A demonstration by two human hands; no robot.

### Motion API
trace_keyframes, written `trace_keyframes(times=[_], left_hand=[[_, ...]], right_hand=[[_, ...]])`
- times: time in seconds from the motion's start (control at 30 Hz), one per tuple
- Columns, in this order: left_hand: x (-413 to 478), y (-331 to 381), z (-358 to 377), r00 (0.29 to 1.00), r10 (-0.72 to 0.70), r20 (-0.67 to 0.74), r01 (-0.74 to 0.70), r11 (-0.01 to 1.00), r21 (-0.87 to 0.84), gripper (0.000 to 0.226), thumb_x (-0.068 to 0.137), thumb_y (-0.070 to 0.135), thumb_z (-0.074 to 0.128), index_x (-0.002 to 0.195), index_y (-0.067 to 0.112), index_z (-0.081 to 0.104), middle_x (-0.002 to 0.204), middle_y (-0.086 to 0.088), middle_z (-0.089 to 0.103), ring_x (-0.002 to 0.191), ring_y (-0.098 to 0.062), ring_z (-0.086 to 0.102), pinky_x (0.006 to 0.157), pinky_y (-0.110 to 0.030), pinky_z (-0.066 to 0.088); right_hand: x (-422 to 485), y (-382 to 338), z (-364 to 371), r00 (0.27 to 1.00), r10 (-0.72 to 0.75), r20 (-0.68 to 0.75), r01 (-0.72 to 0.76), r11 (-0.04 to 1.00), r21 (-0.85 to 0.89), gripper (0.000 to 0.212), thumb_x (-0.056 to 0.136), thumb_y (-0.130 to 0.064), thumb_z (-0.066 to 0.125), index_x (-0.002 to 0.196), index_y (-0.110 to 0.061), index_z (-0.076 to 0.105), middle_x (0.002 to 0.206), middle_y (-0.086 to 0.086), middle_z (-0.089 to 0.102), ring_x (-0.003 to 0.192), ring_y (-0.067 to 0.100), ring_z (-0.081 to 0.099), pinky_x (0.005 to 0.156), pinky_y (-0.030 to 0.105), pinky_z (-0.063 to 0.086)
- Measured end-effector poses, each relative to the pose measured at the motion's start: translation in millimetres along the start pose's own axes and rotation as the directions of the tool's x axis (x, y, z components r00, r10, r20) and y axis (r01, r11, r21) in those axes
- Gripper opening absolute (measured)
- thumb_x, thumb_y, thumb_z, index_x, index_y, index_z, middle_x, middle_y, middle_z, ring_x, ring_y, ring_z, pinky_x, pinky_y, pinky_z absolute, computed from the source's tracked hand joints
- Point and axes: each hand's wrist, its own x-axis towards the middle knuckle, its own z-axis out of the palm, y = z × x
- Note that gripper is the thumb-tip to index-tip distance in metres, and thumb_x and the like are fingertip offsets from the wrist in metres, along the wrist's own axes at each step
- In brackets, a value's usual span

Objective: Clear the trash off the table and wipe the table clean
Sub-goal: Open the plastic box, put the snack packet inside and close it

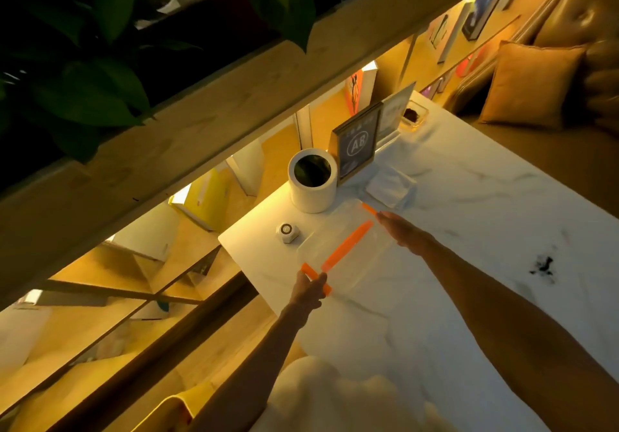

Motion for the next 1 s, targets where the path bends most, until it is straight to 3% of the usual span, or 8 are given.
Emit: trace_keyframes(times=[0.07,0.13,0.27,0.43,0.6,0.73,0.87,1.0], left_hand=[[-2,1,7,1.000,0.014,0.014,-0.013,0.999,-0.045,0.059,0.094,0.030,0.057,0.143,0.018,0.026,0.133,-0.009,0.047,0.119,-0.032,0.052,0.096,-0.048,0.045],[-2,0,16,1.000,0.025,0.001,-0.025,1.000,-0.014,0.059,0.093,0.023,0.059,0.142,0.016,0.027,0.131,-0.010,0.048,0.121,-0.034,0.051,0.096,-0.048,0.045],[-6,-6,60,0.992,0.091,0.087,-0.106,0.977,0.185,0.060,0.092,0.014,0.060,0.142,0.013,0.026,0.128,-0.017,0.051,0.112,-0.031,0.054,0.093,-0.047,0.051],[-16,-28,147,0.949,0.170,0.263,-0.279,0.844,0.459,0.045,0.090,0.005,0.060,0.129,0.012,0.038,0.115,-0.024,0.058,0.097,-0.036,0.061,0.087,-0.050,0.054],[-35,-81,239,0.883,0.127,0.452,-0.429,0.612,0.665,0.053,0.086,0.011,0.061,0.135,0.008,0.041,0.114,-0.021,0.061,0.102,-0.039,0.062,0.090,-0.053,0.052],[-77,-115,294,0.832,0.101,0.545,-0.521,0.478,0.707,0.052,0.089,0.011,0.056,0.139,0.008,0.041,0.124,-0.015,0.057,0.110,-0.031,0.058,0.095,-0.040,0.048],[-106,-155,331,0.841,0.071,0.537,-0.514,0.413,0.751,0.053,0.091,0.010,0.053,0.142,0.008,0.038,0.133,-0.017,0.054,0.119,-0.033,0.054,0.101,-0.041,0.044],[-120,-181,346,0.889,0.073,0.452,-0.435,0.447,0.782,0.049,0.092,0.009,0.047,0.140,0.008,0.038,0.131,-0.016,0.055,0.117,-0.032,0.054,0.097,-0.038,0.043]], right_hand=[[-4,9,-7,0.999,0.014,-0.052,-0.012,0.999,0.033,0.056,0.102,-0.048,0.031,0.142,-0.011,0.044,0.139,0.012,0.050,0.132,0.029,0.044,0.106,0.040,0.038],[-10,35,-17,0.991,0.068,-0.114,-0.065,0.997,0.035,0.059,0.098,-0.055,0.035,0.125,-0.008,0.059,0.113,0.011,0.059,0.104,0.026,0.056,0.086,0.036,0.048],[-64,121,-36,0.917,0.179,-0.357,-0.122,0.977,0.177,0.036,0.096,-0.045,0.047,0.087,-0.015,0.066,0.087,0.011,0.063,0.070,0.020,0.055,0.068,0.037,0.046],[-172,256,-36,0.778,0.433,-0.455,-0.100,0.801,0.590,0.030,0.093,-0.035,0.056,0.112,-0.012,0.064,0.090,0.006,0.064,0.075,0.019,0.059,0.069,0.036,0.053],[-281,369,-4,0.689,0.601,-0.406,-0.032,0.585,0.810,0.027,0.094,-0.031,0.058,0.110,-0.011,0.064,0.089,0.006,0.063,0.075,0.016,0.060,0.067,0.030,0.053],[-345,421,14,0.623,0.691,-0.365,0.003,0.465,0.885,0.025,0.092,-0.029,0.063,0.110,-0.012,0.059,0.095,0.009,0.064,0.084,0.023,0.062,0.066,0.029,0.052],[-382,473,25,0.615,0.701,-0.360,0.018,0.444,0.896,0.034,0.090,-0.033,0.065,0.115,-0.012,0.057,0.107,0.014,0.065,0.097,0.029,0.066,0.078,0.038,0.057],[-394,501,35,0.634,0.677,-0.372,-0.024,0.499,0.866,0.046,0.086,-0.039,0.068,0.120,-0.011,0.053,0.107,0.013,0.064,0.100,0.028,0.065,0.088,0.044,0.057]])
